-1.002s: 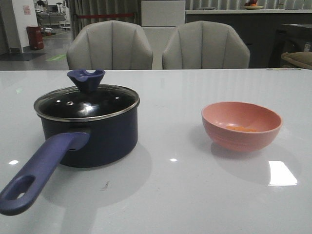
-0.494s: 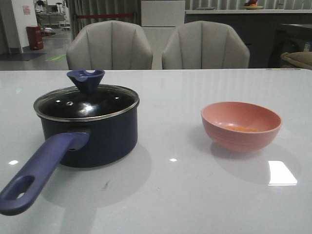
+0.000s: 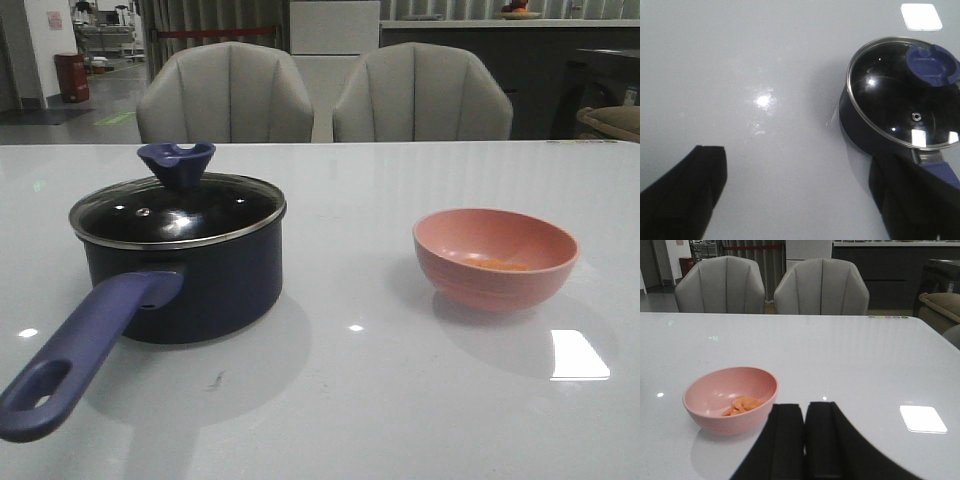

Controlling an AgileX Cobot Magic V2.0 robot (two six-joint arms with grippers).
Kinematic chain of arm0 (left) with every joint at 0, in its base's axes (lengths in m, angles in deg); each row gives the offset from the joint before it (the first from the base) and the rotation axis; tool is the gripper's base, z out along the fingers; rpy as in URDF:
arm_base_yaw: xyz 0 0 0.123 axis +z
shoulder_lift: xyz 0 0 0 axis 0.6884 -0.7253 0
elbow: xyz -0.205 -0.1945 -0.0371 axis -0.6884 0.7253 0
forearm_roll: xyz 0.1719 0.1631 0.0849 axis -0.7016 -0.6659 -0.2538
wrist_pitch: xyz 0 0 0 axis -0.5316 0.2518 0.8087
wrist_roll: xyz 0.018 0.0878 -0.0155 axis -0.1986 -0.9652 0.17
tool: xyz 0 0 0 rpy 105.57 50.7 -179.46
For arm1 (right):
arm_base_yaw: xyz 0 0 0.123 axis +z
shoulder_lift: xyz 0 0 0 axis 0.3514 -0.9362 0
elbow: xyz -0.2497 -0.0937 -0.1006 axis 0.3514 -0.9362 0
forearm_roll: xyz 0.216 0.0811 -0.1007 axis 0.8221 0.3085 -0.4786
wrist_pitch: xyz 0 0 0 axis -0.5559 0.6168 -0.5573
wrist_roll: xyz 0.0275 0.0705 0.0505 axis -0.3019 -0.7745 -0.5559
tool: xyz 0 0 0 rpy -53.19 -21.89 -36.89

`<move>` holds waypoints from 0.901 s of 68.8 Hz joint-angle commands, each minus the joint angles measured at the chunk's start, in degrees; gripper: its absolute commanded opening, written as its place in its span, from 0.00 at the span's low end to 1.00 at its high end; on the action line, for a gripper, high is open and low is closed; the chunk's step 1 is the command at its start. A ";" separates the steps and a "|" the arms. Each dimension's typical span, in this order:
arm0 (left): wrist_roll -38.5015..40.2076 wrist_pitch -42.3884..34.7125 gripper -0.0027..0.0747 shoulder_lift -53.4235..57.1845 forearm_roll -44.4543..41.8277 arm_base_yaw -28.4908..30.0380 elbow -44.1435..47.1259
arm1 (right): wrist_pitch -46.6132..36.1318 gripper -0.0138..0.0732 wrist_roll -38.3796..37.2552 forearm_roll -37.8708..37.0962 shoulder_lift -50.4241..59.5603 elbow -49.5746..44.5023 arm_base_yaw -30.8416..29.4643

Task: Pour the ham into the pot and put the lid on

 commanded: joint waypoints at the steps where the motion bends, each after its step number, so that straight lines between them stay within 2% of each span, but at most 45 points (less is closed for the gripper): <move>1: -0.11 -1.38 0.86 -4.71 0.50 -1.52 -5.70 | -5.22 0.33 0.37 -0.60 1.19 0.35 0.18; 21: 2.44 -0.86 0.86 -20.51 0.50 -9.88 -15.66 | -5.22 0.33 0.37 -0.60 1.19 0.35 0.18; 46: 7.47 4.64 0.86 -37.30 0.39 -19.11 -31.30 | -5.22 0.33 0.37 -0.60 1.19 0.35 0.18; 53: 8.70 6.51 0.86 -40.87 -1.81 -20.79 -35.77 | -5.22 0.33 0.37 -0.60 1.19 0.35 0.18; 62: 14.75 9.04 0.86 -44.35 -7.13 -22.17 -39.80 | -5.22 0.33 0.37 -0.60 1.19 0.35 0.18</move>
